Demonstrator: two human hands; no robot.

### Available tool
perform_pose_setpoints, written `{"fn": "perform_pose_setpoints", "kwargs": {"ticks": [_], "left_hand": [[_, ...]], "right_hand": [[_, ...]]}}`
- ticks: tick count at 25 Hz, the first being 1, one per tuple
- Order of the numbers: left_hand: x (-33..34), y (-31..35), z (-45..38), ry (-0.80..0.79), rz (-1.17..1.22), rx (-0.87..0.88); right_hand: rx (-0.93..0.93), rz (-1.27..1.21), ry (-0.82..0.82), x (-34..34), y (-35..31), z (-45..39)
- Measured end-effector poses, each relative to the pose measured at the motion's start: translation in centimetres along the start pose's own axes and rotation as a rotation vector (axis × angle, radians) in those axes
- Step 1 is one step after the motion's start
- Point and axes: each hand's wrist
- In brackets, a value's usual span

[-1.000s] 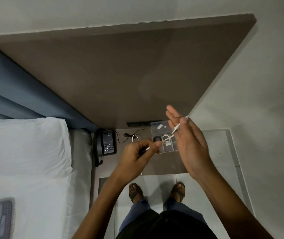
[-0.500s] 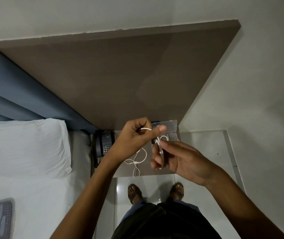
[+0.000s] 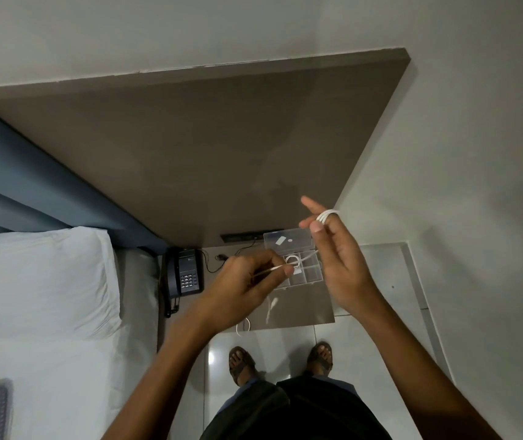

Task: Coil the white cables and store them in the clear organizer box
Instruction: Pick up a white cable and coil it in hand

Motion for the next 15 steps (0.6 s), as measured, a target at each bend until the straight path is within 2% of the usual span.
{"fn": "perform_pose_setpoints", "kwargs": {"ticks": [2, 4, 6, 8, 10, 12, 13, 15], "left_hand": [[-1.7, 1.0, -0.5, 0.016, -0.004, 0.013], [-3.3, 2.0, -1.2, 0.096, 0.081, 0.032], [-4.3, 2.4, -2.1, 0.188, 0.147, 0.071], [-4.0, 2.4, -2.7, 0.206, 0.185, 0.06], [-2.8, 2.4, -2.9, 0.187, 0.248, -0.015], [-1.3, 1.9, -2.4, 0.202, 0.229, -0.091], [-0.5, 1.3, -1.9, 0.189, 0.2, -0.095], [0.7, 0.5, -0.4, 0.113, 0.149, -0.072]], "right_hand": [[-0.008, 0.129, -0.162, -0.3, 1.0, 1.1], [0.104, 0.086, -0.386, -0.7, 1.1, 2.1], [0.209, -0.152, -0.603, -0.3, 0.5, 3.6], [0.366, -0.553, -0.681, 0.4, -0.6, 5.0], [0.547, -1.033, -0.658, 0.8, -1.8, 5.7], [0.645, -1.468, -0.539, 0.7, -3.3, 5.2], [0.65, -1.582, -0.441, 0.5, -3.9, 4.6], [0.602, -1.621, -0.263, 0.0, -4.9, 3.2]]}}
Point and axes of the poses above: each hand's wrist, its own z-axis away from the middle knuckle, its own x-axis out of the palm, y = z × x, and after that the axes turned 9 degrees about y, right-handed
